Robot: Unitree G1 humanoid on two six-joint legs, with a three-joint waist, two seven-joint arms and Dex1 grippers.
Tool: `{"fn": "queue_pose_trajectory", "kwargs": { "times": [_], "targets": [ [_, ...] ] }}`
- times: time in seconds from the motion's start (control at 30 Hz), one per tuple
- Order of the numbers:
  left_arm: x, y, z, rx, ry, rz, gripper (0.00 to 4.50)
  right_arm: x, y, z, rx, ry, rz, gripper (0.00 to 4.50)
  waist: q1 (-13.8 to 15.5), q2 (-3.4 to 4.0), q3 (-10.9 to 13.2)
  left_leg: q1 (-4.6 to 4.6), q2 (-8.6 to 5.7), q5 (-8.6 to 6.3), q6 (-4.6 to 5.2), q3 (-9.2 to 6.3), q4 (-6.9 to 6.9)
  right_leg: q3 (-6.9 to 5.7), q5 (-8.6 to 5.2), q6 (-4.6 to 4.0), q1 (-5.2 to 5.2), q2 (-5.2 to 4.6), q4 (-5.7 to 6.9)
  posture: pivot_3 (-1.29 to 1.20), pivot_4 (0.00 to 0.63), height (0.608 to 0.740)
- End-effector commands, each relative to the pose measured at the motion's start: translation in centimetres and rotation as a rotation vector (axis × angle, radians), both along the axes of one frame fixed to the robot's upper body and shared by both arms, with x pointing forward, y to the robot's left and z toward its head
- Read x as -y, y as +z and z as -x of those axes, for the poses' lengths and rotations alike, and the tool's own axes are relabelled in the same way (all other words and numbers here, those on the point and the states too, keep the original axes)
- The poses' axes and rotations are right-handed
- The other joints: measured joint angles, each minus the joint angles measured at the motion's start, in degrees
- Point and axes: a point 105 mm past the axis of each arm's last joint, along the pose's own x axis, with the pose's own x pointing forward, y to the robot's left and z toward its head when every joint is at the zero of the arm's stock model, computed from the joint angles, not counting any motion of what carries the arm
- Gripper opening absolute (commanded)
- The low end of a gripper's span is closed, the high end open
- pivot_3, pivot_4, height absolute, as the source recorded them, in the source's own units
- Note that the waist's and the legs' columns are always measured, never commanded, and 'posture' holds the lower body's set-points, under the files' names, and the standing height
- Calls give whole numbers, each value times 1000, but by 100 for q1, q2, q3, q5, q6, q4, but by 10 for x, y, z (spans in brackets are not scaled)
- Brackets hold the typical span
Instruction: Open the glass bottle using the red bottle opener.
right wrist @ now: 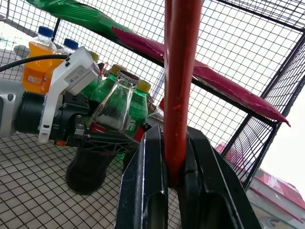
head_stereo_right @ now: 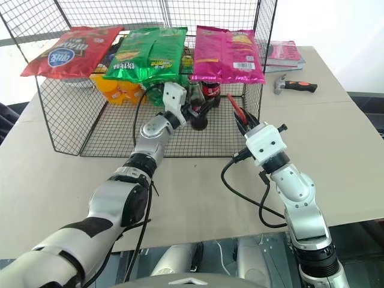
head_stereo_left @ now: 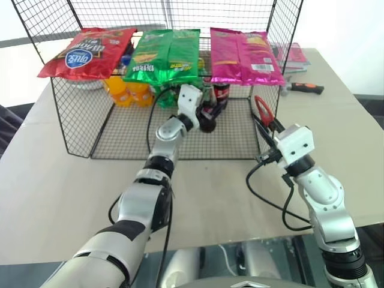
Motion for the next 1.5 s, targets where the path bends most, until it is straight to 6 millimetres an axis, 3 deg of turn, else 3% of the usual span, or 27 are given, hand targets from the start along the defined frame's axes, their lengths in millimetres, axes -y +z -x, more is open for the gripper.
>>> {"fn": "queue_pose_trajectory", "kwargs": {
  "times": [0.03, 0.07, 0.23, 0.37, 0.47, 0.6, 0.7, 0.83, 0.9, 0.97, 1.23, 1.5],
  "targets": [
    [0, 15, -1, 45, -7, 2, 2991, -2, 11, 3, 54, 9, -11, 0, -21, 0, 0, 0, 0, 0, 0, 0, 1, 0, 0, 0, 0, 0, 2, 0, 150, 740],
    [0, 14, -1, 43, -9, 4, 2585, -2, 11, 3, 54, 9, -11, 0, -32, 0, 0, 0, 0, 0, 0, 0, 2, 0, 0, 0, 0, 0, 4, 0, 150, 740],
    [3, 17, 4, 62, -48, 18, 2606, -2, 12, 2, 59, 11, -9, 0, -57, 0, 0, 0, 0, 0, 0, 0, 2, 0, 0, 0, 0, -1, 6, 0, 150, 740],
    [-6, 25, 16, 92, -109, 39, 2606, -1, 13, 1, 62, 11, -4, 0, -86, 0, 0, -1, 0, 0, 0, -1, 2, 1, 0, 0, -2, -1, 5, 0, 150, 740],
    [-14, 22, 39, 84, -184, 29, 2606, -1, 14, -1, 65, 11, -1, 0, -139, 0, 0, -1, 4, 0, 0, 5, 0, 9, 0, 0, -7, 0, 8, 0, 150, 740],
    [-25, 27, 91, 102, -308, 66, 2606, -2, 16, -3, 70, 22, 0, 0, -196, 1, 0, 0, 10, 0, -1, 8, -2, 20, -1, -1, -15, 0, 16, 0, 150, 740],
    [-33, 17, 121, 59, -335, 0, 2606, -2, 16, -4, 70, 35, 3, 0, -208, 1, 0, 0, 11, 0, -1, 8, -1, 23, -1, -2, -15, -4, 17, 0, 150, 740],
    [-40, 13, 144, -4, -316, 13, 2606, -3, 17, -8, 71, 51, 5, 0, -157, 2, 0, 7, 10, -1, 0, 8, -1, 20, -1, -2, -9, -4, 20, 0, 150, 740],
    [-40, 1, 154, -35, -303, -22, 2606, -6, 18, -10, 71, 65, 1, 0, -104, 1, -1, 9, 10, -1, 0, 8, 0, 18, 0, -2, -6, -4, 21, 0, 150, 740],
    [-41, -9, 160, -42, -275, -57, 2606, -9, 18, -11, 69, 81, -3, 0, -91, 2, -1, 11, 10, -1, -1, 9, 0, 19, -1, -3, -5, -4, 21, 0, 150, 740],
    [-44, -15, 155, 50, -139, -52, 2606, -15, 19, -14, 68, 113, -4, 0, -79, 1, -2, 11, 9, 0, -1, 11, 0, 18, -1, -3, -4, -4, 20, 0, 150, 740],
    [-44, -23, 156, 35, -131, -25, 2606, -15, 19, -14, 66, 115, -1, 0, -84, 2, -2, 9, 9, -1, -1, 12, -2, 19, -1, -4, -5, -3, 14, 0, 150, 740]
  ]
}}
